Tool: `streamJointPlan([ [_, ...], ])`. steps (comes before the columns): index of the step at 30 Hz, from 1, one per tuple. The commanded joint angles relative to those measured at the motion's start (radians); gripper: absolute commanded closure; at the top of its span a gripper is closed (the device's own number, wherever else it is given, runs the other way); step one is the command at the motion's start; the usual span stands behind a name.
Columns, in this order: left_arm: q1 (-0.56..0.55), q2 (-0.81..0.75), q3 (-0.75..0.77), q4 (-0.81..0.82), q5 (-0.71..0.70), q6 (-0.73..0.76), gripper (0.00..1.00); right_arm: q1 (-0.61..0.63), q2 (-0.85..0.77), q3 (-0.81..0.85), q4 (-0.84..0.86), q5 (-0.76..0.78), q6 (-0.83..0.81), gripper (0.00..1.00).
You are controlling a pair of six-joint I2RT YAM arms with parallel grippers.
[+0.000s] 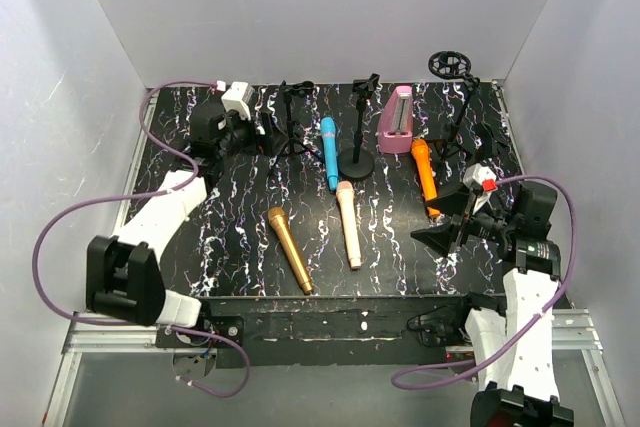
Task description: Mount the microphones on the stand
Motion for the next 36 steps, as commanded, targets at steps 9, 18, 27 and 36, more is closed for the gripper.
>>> streamJointPlan([
  [9, 0.001, 0.347, 0.013, 0.763, 0.106, 0.092, 0.34, 0.003, -0.045, 0.015, -0.013, -0.043, -0.062, 0.02],
  [18, -0.030, 0.442, 0.071, 0.836, 0.071, 0.090, 0.53, 0.004, -0.040, 0.015, -0.014, -0.043, -0.064, 0.02],
  [27, -0.067, 0.482, 0.123, 0.814, 0.030, 0.145, 0.90, 0.004, -0.034, 0.013, -0.014, -0.046, -0.065, 0.02],
  [36, -0.067, 0.406, 0.148, 0.751, 0.059, 0.225, 1.00, 0.004, -0.025, 0.013, -0.016, -0.046, -0.067, 0.02],
])
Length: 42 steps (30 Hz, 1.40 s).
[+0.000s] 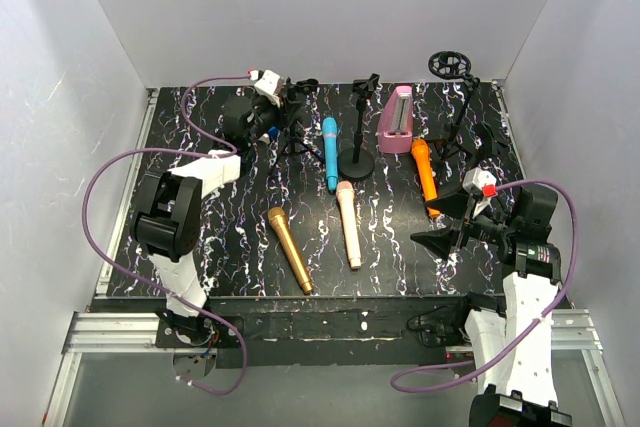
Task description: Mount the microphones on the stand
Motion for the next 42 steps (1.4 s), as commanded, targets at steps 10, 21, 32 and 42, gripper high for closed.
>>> streamJointPlan([
  [10, 0.002, -0.228, 0.030, -0.048, 0.046, 0.067, 1.00, 0.004, 0.005, 0.016, -0.009, -0.030, -0.020, 0.02],
  [21, 0.002, -0.492, -0.010, -0.280, 0.125, 0.055, 1.00, 0.004, 0.003, 0.016, -0.018, -0.036, -0.031, 0.02],
  [32, 0.005, -0.931, -0.284, -0.539, -0.025, 0.151, 1.00, 0.006, 0.008, 0.016, -0.023, -0.055, -0.036, 0.02],
  [42, 0.008, -1.176, -0.519, -0.498, -0.373, 0.060, 1.00, 0.007, 0.014, 0.015, -0.026, -0.061, -0.037, 0.02],
])
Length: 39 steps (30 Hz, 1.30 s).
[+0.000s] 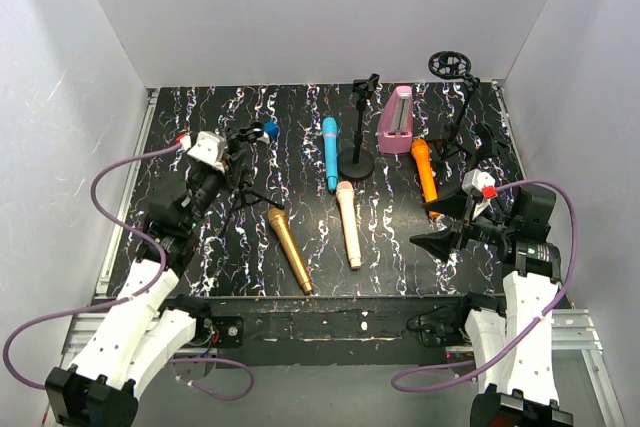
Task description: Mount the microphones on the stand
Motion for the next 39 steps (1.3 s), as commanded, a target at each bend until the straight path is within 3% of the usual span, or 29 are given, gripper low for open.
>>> streamJointPlan([
  [1, 0.005, -0.103, -0.059, 0.067, -0.243, -0.033, 1.00, 0.003, 0.006, 0.015, 0.003, -0.037, -0.011, 0.02],
  [14, 0.004, -0.169, -0.222, 0.147, -0.587, -0.101, 1.00, 0.003, 0.020, 0.015, 0.000, -0.047, -0.013, 0.02],
  [19, 0.004, -0.160, -0.292, 0.250, -0.621, -0.111, 1.00, 0.004, 0.022, 0.013, 0.000, -0.051, -0.013, 0.02],
  [26, 0.004, -0.125, -0.299, 0.242, -0.637, -0.113, 1.00, 0.004, 0.023, 0.015, -0.001, -0.056, -0.014, 0.02],
  [29, 0.002, -0.126, -0.299, 0.216, -0.638, -0.130, 0.90, 0.004, 0.019, 0.015, -0.004, -0.057, -0.016, 0.02],
  [39, -0.034, -0.134, -0.290, 0.135, -0.656, -0.150, 0.74, 0.004, 0.008, 0.020, -0.017, -0.062, -0.030, 0.02],
])
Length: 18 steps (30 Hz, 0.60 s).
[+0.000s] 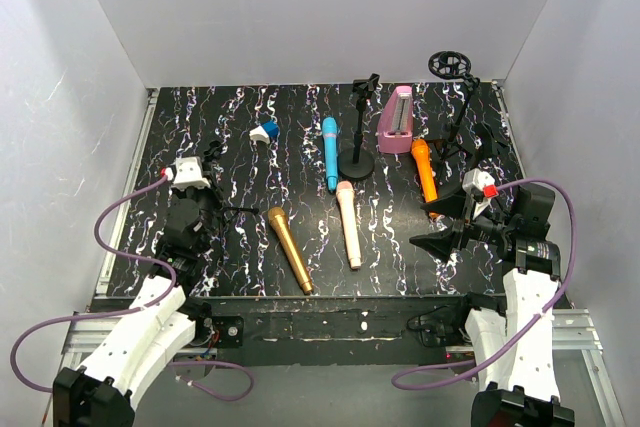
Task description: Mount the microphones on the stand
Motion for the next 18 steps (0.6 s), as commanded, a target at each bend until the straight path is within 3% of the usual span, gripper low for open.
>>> streamJointPlan([
  [1, -0.011, -0.029, 0.025, -0.003, -0.030, -0.029, 0.71, 0.004, -0.008, 0.020, -0.012, -0.030, -0.026, 0.02],
  [8, -0.011, -0.124, 0.042, -0.155, -0.040, -0.116, 0.45, 0.004, -0.013, 0.023, -0.018, -0.031, -0.032, 0.02],
  [18, -0.011, -0.253, 0.196, -0.567, 0.013, -0.320, 0.12, 0.004, -0.019, 0.024, -0.024, -0.028, -0.041, 0.02],
])
